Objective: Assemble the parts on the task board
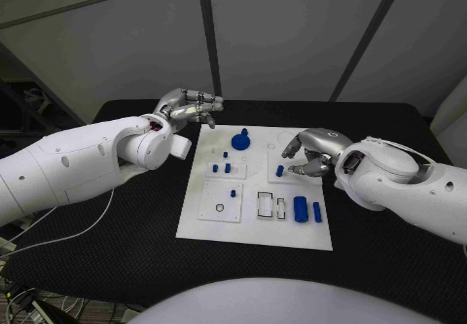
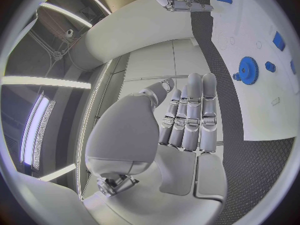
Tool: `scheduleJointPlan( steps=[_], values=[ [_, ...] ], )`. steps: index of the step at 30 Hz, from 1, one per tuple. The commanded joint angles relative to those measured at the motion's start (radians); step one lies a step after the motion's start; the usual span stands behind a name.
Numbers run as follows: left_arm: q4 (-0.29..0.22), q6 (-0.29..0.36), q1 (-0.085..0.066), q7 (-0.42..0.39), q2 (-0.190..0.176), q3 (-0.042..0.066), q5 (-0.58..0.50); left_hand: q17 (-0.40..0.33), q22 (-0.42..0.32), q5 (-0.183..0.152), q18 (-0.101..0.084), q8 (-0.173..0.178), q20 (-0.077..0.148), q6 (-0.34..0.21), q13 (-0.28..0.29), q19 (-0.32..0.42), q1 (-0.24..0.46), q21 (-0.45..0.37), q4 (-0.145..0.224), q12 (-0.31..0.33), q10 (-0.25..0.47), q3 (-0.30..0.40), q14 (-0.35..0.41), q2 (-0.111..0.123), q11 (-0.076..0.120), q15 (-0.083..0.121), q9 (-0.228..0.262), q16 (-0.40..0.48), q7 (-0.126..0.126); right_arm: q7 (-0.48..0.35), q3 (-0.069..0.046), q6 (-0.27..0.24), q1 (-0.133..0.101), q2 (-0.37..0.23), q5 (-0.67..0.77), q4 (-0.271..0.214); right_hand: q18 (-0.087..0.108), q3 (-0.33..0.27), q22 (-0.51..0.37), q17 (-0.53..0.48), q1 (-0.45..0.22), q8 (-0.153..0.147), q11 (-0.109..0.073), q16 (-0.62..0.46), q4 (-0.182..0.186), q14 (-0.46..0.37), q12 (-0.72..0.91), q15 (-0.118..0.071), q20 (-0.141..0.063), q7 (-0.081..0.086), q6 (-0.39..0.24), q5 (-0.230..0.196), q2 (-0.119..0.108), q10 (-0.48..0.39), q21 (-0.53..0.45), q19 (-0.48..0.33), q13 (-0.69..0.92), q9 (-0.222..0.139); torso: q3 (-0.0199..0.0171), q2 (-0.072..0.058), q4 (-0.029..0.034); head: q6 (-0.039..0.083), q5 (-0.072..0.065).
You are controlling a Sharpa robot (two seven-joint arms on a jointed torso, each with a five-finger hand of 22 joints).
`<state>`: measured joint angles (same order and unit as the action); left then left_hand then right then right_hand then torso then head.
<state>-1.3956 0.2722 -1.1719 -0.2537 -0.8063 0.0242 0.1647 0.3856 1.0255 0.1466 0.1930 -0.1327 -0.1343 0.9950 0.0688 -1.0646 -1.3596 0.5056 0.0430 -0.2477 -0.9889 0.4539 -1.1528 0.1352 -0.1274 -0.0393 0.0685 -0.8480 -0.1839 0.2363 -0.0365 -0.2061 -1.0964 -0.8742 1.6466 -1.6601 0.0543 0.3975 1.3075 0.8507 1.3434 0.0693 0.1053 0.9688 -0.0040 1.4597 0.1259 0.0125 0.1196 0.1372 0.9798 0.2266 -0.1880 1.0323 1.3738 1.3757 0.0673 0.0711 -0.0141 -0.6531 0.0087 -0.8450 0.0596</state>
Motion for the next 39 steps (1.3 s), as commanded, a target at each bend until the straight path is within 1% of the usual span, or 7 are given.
scheduleJointPlan(
  steps=[1,7,11,17,22,29,39],
  values=[
    [-0.001,-0.010,-0.001,-0.005,0.000,0.001,-0.002,-0.001,-0.001,-0.003,-0.011,-0.001,-0.002,-0.005,-0.001,0.004,-0.001,-0.007,0.000,-0.004,0.004,-0.007,0.004,-0.004,0.000,-0.001,-0.001,0.003,-0.004,0.003,0.000,0.053,-0.002,0.009,0.012,0.005,0.016,-0.007,0.008,-0.002,0.012,-0.004,-0.004,-0.004,0.001,-0.007,0.008,0.001,-0.002,-0.008,-0.003,0.002,0.003,-0.003,-0.006,-0.004,0.000,-0.001,0.0000,0.000,0.0003,-0.001,0.002],
    [0.000,-0.010,-0.001,-0.005,0.000,0.001,-0.002,-0.001,-0.001,-0.003,-0.011,-0.001,-0.002,-0.005,-0.001,0.004,-0.001,-0.007,0.000,-0.004,0.004,-0.007,0.004,-0.004,0.000,-0.001,-0.001,0.003,-0.004,-0.003,0.002,0.062,-0.001,0.029,0.012,0.016,0.015,-0.007,0.011,-0.005,0.020,-0.005,-0.006,-0.005,0.003,-0.006,0.022,-0.001,-0.003,-0.010,-0.008,0.003,0.010,0.008,-0.003,0.001,0.001,-0.002,-0.0007,0.000,-0.0004,-0.002,0.002],
    [0.001,-0.011,-0.001,-0.006,0.001,0.001,-0.002,-0.001,-0.001,-0.003,-0.011,-0.001,-0.002,-0.005,-0.001,0.004,-0.001,-0.007,0.000,-0.004,0.004,-0.007,0.004,-0.004,0.000,-0.001,-0.001,0.003,-0.004,-0.007,0.004,0.071,-0.001,0.040,0.012,0.023,0.011,-0.002,0.023,-0.003,0.026,-0.005,-0.012,0.000,0.008,-0.003,0.039,-0.005,-0.006,-0.011,-0.011,0.005,0.015,0.030,0.006,0.012,0.001,-0.002,-0.0006,0.000,0.0002,-0.002,0.002],
    [0.002,-0.011,-0.001,-0.006,0.002,0.001,-0.002,-0.001,-0.001,-0.003,-0.011,-0.001,-0.002,-0.005,-0.001,0.004,-0.001,-0.007,0.000,-0.004,0.004,-0.007,0.004,-0.004,0.000,-0.001,-0.001,0.003,-0.004,-0.007,0.005,0.087,-0.001,0.048,0.013,0.031,0.003,0.014,0.055,0.024,0.033,-0.002,-0.027,0.029,0.015,0.007,0.059,-0.017,-0.014,-0.010,-0.008,0.006,0.021,0.078,0.032,0.039,0.003,-0.001,-0.0008,0.000,-0.0009,-0.004,0.001],
    [0.002,-0.011,-0.001,-0.006,0.002,0.001,-0.002,-0.001,-0.001,-0.003,-0.011,-0.001,-0.002,-0.005,-0.001,0.004,-0.001,-0.007,0.000,-0.004,0.004,-0.007,0.004,-0.004,0.000,-0.001,-0.001,0.003,-0.004,-0.007,0.005,0.100,0.000,0.054,0.013,0.035,-0.004,0.029,0.082,0.054,0.039,0.004,-0.038,0.061,0.018,0.016,0.068,-0.026,-0.022,-0.005,0.013,0.007,0.026,0.114,0.054,0.060,0.005,0.003,-0.0007,0.000,-0.0003,-0.007,0.000],
    [0.001,-0.010,0.000,-0.006,0.001,0.001,-0.002,-0.001,-0.001,-0.003,-0.011,-0.001,-0.002,-0.005,-0.001,0.004,-0.001,-0.007,0.000,-0.004,0.004,-0.007,0.004,-0.004,0.000,-0.001,-0.001,0.003,-0.004,-0.009,0.006,0.112,0.000,0.060,0.013,0.037,-0.009,0.041,0.101,0.077,0.043,0.016,-0.040,0.086,0.020,0.022,0.068,-0.029,-0.026,-0.003,0.050,0.007,0.033,0.141,0.069,0.073,0.007,0.008,-0.0004,0.000,0.0000,-0.008,0.001],
    [0.000,-0.010,0.000,-0.006,-0.001,0.001,-0.002,-0.003,-0.002,-0.003,-0.011,-0.002,-0.002,-0.005,-0.001,0.004,-0.003,-0.008,0.001,-0.006,0.007,-0.009,0.003,-0.006,0.000,-0.001,0.000,0.004,-0.004,-0.012,0.007,0.116,0.001,0.068,0.013,0.038,-0.010,0.042,0.104,0.081,0.043,0.016,-0.040,0.090,0.020,0.022,0.067,-0.029,-0.027,-0.003,0.053,0.007,0.033,0.144,0.072,0.075,0.007,0.008,-0.0005,0.000,0.0001,-0.012,0.002]
  ],
)
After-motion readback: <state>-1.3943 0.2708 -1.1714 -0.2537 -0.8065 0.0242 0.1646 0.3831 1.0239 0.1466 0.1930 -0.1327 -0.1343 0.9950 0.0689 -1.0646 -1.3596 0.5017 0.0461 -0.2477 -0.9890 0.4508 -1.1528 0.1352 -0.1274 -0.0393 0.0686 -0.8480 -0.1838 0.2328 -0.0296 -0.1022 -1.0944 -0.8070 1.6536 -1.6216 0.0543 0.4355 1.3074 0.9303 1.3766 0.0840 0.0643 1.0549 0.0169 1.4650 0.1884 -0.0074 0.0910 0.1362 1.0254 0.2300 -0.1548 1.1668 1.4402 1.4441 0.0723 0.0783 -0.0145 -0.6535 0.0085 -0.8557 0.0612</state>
